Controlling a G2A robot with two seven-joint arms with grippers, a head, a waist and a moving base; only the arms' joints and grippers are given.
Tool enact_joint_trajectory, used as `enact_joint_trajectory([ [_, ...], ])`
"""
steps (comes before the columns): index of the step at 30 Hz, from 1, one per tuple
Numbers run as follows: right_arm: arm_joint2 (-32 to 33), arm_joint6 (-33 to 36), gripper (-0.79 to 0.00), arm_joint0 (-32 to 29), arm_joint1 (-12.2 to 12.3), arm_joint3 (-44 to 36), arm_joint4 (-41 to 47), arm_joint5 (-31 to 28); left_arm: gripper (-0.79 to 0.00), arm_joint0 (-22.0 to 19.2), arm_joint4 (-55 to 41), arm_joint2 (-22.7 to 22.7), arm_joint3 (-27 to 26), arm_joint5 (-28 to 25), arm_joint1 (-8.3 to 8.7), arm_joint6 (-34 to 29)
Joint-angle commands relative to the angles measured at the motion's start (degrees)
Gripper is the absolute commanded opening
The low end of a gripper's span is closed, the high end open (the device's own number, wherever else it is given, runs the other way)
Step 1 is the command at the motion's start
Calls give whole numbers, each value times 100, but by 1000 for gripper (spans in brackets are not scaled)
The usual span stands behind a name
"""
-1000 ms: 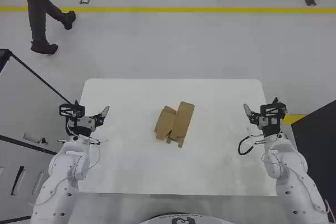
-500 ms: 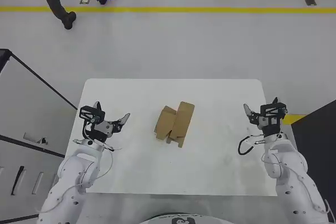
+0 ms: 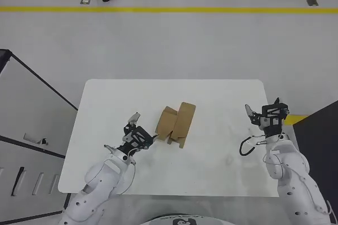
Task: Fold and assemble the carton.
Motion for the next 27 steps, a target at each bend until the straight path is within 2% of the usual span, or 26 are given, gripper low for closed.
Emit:
enact_joint_trajectory([
  [1,0,0,0,0,0,0,0,0,0,-5,29,6,-3,-2,0,4],
  [7,0,0,0,0,0,0,0,0,0,-5,29,6,-3,-2,0,4],
  [9,0,0,0,0,0,0,0,0,0,-31,304,57,0,-35,10,29],
  [12,0,0,0,0,0,0,0,0,0,-97,785,392,83,-15,-14,-92],
  [17,0,0,0,0,0,0,0,0,0,-460,1347,898,394,73,-105,-780],
  [27,0,0,0,0,0,0,0,0,0,-503,1546,1005,506,-52,-103,-672],
])
